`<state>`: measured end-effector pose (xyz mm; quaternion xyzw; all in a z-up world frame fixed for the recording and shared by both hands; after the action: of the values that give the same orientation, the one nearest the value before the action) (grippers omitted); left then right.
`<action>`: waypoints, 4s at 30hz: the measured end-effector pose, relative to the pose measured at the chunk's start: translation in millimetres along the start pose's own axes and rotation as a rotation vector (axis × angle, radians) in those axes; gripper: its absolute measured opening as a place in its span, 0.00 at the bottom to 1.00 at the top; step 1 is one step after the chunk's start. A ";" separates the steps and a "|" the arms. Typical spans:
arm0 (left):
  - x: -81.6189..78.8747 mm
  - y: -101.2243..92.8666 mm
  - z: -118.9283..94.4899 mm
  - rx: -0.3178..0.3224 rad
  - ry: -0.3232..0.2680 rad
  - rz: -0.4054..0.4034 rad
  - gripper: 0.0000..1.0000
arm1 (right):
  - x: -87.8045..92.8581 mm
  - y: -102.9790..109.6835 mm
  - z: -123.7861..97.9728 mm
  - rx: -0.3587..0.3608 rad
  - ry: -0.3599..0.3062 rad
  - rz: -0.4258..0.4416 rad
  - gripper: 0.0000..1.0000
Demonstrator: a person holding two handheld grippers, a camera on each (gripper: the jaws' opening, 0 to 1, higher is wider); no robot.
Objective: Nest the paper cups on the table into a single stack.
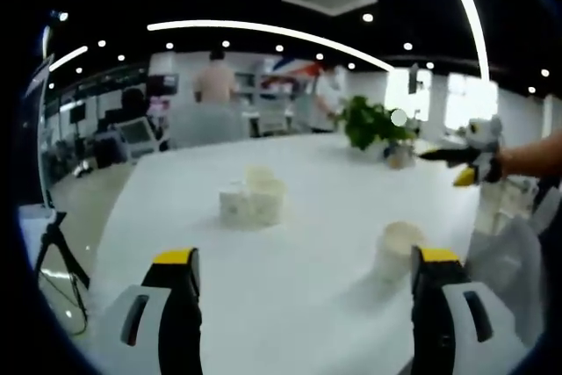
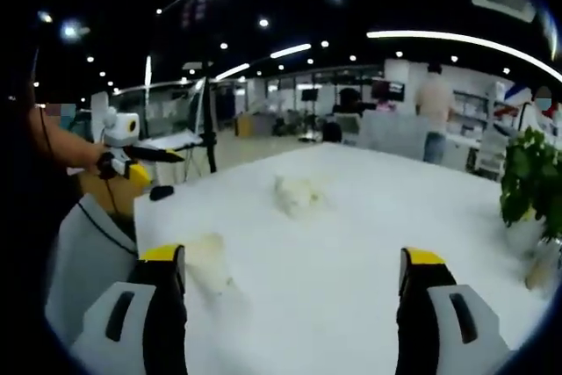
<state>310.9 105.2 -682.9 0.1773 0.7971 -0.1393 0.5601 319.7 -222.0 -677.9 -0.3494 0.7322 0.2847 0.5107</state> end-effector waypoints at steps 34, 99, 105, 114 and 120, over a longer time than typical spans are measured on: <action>-14.8 31.9 21.0 0.018 -0.044 -0.054 0.99 | -12.8 -0.1 -11.0 0.161 -0.019 0.069 1.00; -1.9 13.8 289.5 -0.059 0.064 -0.017 0.62 | 1.2 -9.5 -8.8 0.114 -0.021 0.110 0.97; 0.8 12.6 290.3 -0.065 0.085 0.017 0.53 | 1.8 -13.2 -4.6 0.106 -0.021 0.115 0.96; 2.4 15.8 288.9 -0.058 0.090 0.055 0.47 | 2.7 -17.3 -2.7 0.107 -0.021 0.120 0.94; 0.5 18.3 286.8 -0.062 0.084 0.056 0.45 | 4.9 -15.2 -3.2 0.103 -0.017 0.123 0.94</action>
<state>560.6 1.0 -779.5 0.1879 0.8186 -0.0910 0.5351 329.0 -234.5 -682.5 -0.2748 0.7616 0.2805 0.5155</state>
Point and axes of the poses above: the point that each gripper's makers call its tool centre point, and the gripper's own axes: z roughly forward along the fingers, y roughly to its left, x roughly out of its underside, the point moved 3 cm from there along -z, roughly backward along the fingers, and after that the axes turned 9 degrees about -x, right-handed, at the moved point
